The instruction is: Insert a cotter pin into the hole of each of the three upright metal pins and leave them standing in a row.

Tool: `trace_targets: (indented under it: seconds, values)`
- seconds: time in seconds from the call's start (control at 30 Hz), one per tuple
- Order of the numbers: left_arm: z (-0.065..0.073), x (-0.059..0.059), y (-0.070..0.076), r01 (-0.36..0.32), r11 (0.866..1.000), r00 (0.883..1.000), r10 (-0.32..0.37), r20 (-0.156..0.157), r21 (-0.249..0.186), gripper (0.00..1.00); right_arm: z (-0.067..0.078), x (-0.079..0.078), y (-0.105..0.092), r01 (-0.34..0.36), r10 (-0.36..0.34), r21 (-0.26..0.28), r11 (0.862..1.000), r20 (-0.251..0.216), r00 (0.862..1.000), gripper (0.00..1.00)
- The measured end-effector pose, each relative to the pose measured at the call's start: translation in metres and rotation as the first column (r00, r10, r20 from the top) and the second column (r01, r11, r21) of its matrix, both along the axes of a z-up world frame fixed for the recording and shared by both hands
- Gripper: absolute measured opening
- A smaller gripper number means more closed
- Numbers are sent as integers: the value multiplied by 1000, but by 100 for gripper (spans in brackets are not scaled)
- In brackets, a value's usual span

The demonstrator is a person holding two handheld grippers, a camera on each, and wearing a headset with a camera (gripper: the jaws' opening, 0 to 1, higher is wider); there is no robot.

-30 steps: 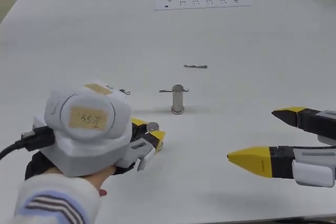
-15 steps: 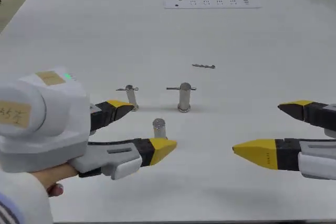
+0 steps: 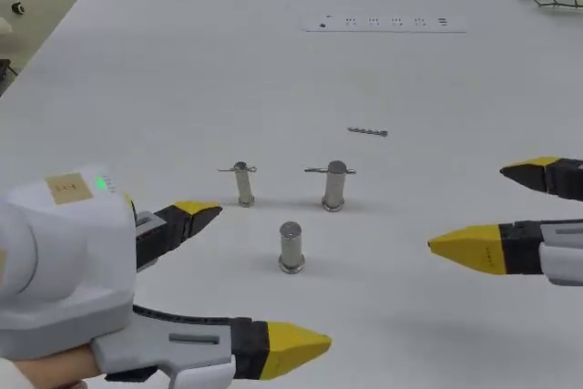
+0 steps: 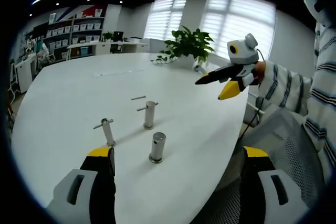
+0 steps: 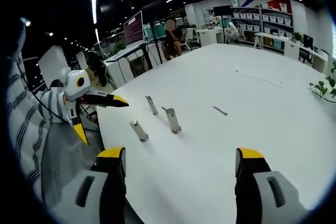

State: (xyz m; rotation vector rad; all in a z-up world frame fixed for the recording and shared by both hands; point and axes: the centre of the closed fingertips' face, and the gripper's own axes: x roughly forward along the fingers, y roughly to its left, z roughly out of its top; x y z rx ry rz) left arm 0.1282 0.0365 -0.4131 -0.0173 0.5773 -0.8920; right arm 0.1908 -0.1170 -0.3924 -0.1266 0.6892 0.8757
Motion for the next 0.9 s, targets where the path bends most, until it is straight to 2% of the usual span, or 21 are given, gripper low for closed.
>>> trace_targets:
  seconds: [0.13,0.27,0.37,0.43,0.5,0.53,0.63,0.73,0.87,0.9]
  values:
    - [0,1,3,-18,1000,1000,18,0,1,99,6,15,0,-36,36,-38,999,18,999,81]
    - [6,2,8,-53,998,998,53,-16,-37,99,10,29,1,-88,90,-98,991,15,996,79]
    - [8,1,11,-67,997,998,67,-16,-40,99,9,39,3,-121,123,-125,985,9,992,78]
    - [9,1,12,-75,997,997,74,-19,-37,99,7,44,5,-147,149,-155,977,2,989,76]
    - [9,-1,12,-79,996,997,78,-24,-41,99,0,47,4,-181,178,-206,962,-32,983,73]
    - [9,-1,12,-80,996,996,79,-27,-44,99,-2,50,5,-185,183,-217,958,-33,983,72]
    - [10,-3,11,-80,996,996,78,-38,-51,99,-5,62,11,-206,205,-228,952,-28,978,69]
    - [10,-4,11,-81,995,996,79,-43,-55,99,-6,73,18,-211,210,-220,952,-29,977,65]
    - [11,-5,12,-83,995,996,81,-44,-50,99,-10,87,24,-234,236,-245,941,-23,972,60]
    - [12,-5,13,-88,995,995,86,-42,-52,99,-11,92,26,-243,246,-263,934,-20,969,59]
